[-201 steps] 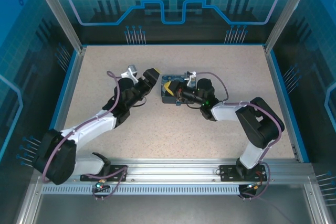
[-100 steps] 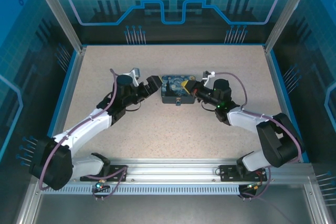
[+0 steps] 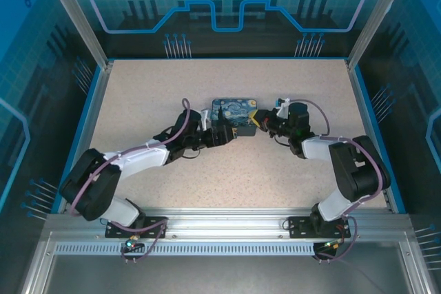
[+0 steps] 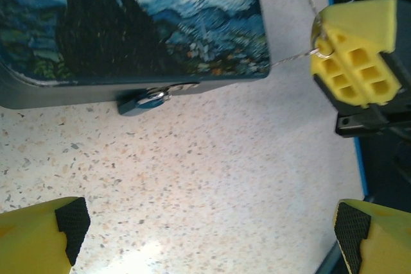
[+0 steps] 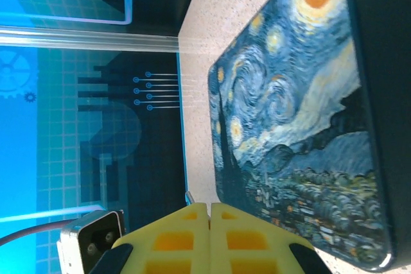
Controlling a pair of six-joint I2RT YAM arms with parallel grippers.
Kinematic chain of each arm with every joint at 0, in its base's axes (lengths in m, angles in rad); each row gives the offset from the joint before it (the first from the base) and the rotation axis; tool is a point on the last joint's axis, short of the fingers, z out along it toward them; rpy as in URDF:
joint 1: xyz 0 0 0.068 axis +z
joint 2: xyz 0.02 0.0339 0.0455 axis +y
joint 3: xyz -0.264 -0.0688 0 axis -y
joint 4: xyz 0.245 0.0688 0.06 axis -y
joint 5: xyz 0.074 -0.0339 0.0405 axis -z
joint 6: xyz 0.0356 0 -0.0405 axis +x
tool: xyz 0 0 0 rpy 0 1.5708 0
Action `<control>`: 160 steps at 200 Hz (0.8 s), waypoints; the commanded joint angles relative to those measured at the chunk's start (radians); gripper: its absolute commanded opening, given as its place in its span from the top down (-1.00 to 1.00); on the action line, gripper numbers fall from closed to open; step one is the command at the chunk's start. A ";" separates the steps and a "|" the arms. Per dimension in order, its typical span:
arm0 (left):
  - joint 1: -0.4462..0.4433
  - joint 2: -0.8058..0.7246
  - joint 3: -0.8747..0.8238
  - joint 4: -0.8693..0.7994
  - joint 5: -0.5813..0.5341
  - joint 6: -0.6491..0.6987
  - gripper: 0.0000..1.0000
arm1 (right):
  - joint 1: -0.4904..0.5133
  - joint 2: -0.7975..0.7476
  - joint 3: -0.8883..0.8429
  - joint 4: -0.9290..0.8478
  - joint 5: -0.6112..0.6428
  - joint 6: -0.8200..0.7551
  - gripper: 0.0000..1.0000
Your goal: Unlock the padlock with the key
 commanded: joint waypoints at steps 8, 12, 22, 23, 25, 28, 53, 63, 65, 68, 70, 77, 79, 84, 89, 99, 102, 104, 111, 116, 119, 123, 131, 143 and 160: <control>-0.025 0.072 0.018 0.076 -0.026 0.086 -0.97 | -0.013 0.014 0.000 0.037 -0.044 0.011 1.00; -0.029 0.082 0.021 0.079 -0.030 0.094 -0.97 | -0.013 0.014 0.002 0.028 -0.048 0.006 1.00; -0.041 0.106 0.027 0.091 -0.043 0.111 -0.97 | -0.013 0.013 0.011 0.007 -0.058 -0.006 1.00; -0.041 0.108 0.027 0.093 -0.044 0.112 -0.97 | -0.013 0.013 0.011 0.004 -0.059 -0.008 1.00; -0.044 0.114 0.027 0.096 -0.047 0.114 -0.97 | -0.013 0.011 0.012 -0.001 -0.060 -0.013 1.00; -0.047 0.120 0.027 0.100 -0.051 0.117 -0.97 | -0.012 0.010 0.014 -0.008 -0.060 -0.016 1.00; -0.060 0.182 0.029 0.146 -0.087 0.119 -0.97 | -0.015 0.019 0.020 -0.024 -0.058 -0.044 1.00; -0.068 0.204 0.033 0.158 -0.110 0.117 -0.97 | -0.015 0.027 0.020 -0.019 -0.051 -0.047 1.00; -0.069 0.209 0.033 0.161 -0.115 0.117 -0.97 | -0.015 0.028 0.020 -0.018 -0.050 -0.047 1.00; -0.071 0.214 0.033 0.166 -0.122 0.116 -0.98 | -0.015 0.030 0.020 -0.017 -0.047 -0.049 1.00; -0.071 0.216 0.033 0.170 -0.128 0.116 -0.97 | -0.015 0.031 0.021 -0.017 -0.045 -0.049 1.00; -0.077 0.226 0.032 0.180 -0.142 0.117 -0.97 | -0.014 0.037 0.023 -0.011 -0.043 -0.051 1.00; -0.078 0.228 0.033 0.182 -0.147 0.118 -0.97 | -0.015 0.039 0.022 -0.010 -0.042 -0.052 1.00; -0.081 0.233 0.035 0.185 -0.159 0.121 -0.97 | -0.015 0.044 0.023 -0.009 -0.037 -0.056 1.00; -0.083 0.237 0.035 0.187 -0.170 0.128 -0.97 | -0.015 0.049 0.026 -0.012 -0.032 -0.058 1.00; -0.088 0.247 0.036 0.193 -0.192 0.142 -0.97 | -0.015 0.065 0.030 -0.004 -0.028 -0.059 1.00; -0.088 0.249 0.036 0.193 -0.199 0.145 -0.97 | -0.015 0.069 0.032 0.000 -0.026 -0.059 1.00; -0.088 0.251 0.036 0.195 -0.205 0.147 -0.97 | -0.015 0.072 0.032 0.001 -0.026 -0.059 1.00; -0.090 0.259 0.034 0.208 -0.219 0.156 -0.97 | -0.015 0.084 0.038 0.004 -0.024 -0.057 1.00; -0.091 0.265 0.035 0.215 -0.224 0.163 -0.97 | -0.015 0.094 0.041 0.011 -0.024 -0.054 1.00; -0.091 0.270 0.037 0.217 -0.227 0.166 -0.97 | -0.015 0.098 0.043 0.015 -0.024 -0.053 1.00; -0.092 0.276 0.041 0.217 -0.233 0.172 -0.97 | -0.015 0.104 0.046 0.021 -0.022 -0.053 1.00; -0.095 0.288 0.049 0.221 -0.244 0.187 -0.97 | -0.015 0.115 0.053 0.020 -0.018 -0.053 1.00; -0.101 0.308 0.065 0.225 -0.261 0.209 -0.97 | -0.015 0.127 0.060 0.020 -0.013 -0.053 1.00; -0.110 0.332 0.087 0.228 -0.296 0.242 -0.97 | -0.015 0.140 0.065 0.020 -0.003 -0.050 1.00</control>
